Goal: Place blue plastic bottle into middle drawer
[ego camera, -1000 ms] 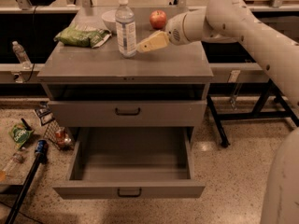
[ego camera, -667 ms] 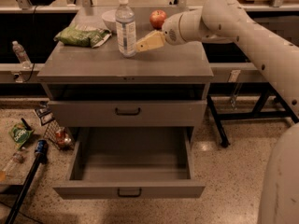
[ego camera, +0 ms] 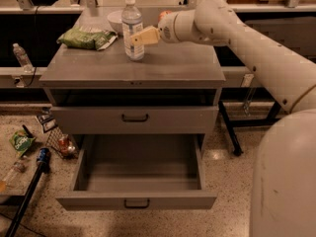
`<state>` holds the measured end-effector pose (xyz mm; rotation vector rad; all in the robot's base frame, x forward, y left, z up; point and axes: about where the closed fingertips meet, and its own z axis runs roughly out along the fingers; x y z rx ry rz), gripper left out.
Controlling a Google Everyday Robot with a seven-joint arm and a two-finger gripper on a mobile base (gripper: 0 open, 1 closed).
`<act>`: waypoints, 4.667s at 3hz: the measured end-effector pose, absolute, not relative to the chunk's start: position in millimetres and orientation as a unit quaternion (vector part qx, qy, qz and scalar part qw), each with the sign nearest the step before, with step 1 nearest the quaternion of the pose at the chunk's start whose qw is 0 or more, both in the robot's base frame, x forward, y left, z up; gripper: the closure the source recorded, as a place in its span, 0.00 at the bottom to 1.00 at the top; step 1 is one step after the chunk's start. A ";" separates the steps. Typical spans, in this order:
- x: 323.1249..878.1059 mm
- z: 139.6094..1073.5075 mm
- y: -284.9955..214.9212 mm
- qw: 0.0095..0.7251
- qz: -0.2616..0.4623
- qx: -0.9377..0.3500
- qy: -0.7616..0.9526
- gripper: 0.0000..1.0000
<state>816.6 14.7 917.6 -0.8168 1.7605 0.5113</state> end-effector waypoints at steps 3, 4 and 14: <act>843.2 930.0 78.5 0.549 0.278 -0.339 0.711 0.15; 840.6 932.0 87.2 0.554 0.289 -0.342 0.702 0.38; 581.8 826.4 45.4 0.526 0.410 -0.355 0.655 1.00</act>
Offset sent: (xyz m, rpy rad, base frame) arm 0.0358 0.0706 0.0208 0.1444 0.0002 0.0719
